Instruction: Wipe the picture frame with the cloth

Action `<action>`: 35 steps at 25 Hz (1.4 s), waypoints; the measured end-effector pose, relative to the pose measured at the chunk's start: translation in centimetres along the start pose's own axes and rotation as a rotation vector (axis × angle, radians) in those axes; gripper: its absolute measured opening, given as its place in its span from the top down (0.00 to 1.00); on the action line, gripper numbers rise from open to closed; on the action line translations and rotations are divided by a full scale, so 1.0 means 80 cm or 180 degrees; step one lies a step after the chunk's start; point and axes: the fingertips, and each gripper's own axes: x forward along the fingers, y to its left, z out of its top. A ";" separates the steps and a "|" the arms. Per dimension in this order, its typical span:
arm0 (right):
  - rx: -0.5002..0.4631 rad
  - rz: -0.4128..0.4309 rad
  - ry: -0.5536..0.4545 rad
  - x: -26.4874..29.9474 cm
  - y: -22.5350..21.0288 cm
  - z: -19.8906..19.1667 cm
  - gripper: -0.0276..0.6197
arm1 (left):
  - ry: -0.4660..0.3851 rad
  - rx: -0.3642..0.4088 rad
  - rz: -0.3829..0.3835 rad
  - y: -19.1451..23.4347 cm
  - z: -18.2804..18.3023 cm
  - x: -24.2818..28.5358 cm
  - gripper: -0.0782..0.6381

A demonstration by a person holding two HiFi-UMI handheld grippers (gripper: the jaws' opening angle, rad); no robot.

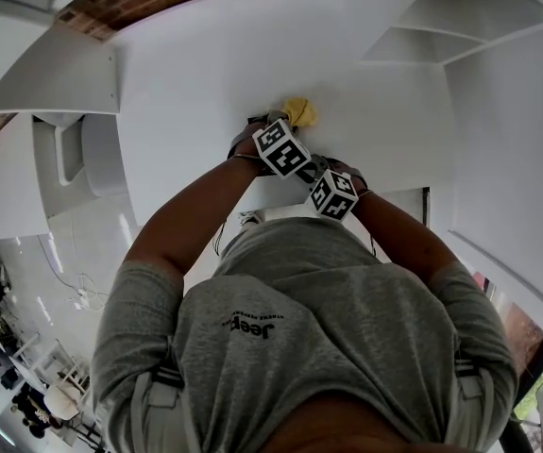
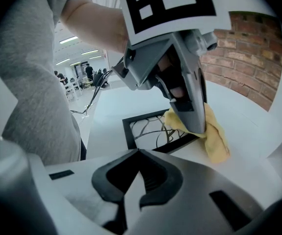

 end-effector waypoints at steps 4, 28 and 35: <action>0.0003 0.0005 -0.0004 0.000 0.000 0.000 0.95 | -0.0034 0.0016 -0.0036 -0.006 0.009 0.002 0.80; 0.0331 -0.0130 0.0001 -0.003 -0.022 0.024 0.68 | -0.0361 -0.1207 0.0550 0.090 -0.122 -0.117 0.80; 0.0270 -0.0229 0.0196 0.010 -0.029 0.017 0.67 | -0.0372 -0.1223 0.0541 0.085 -0.127 -0.120 0.80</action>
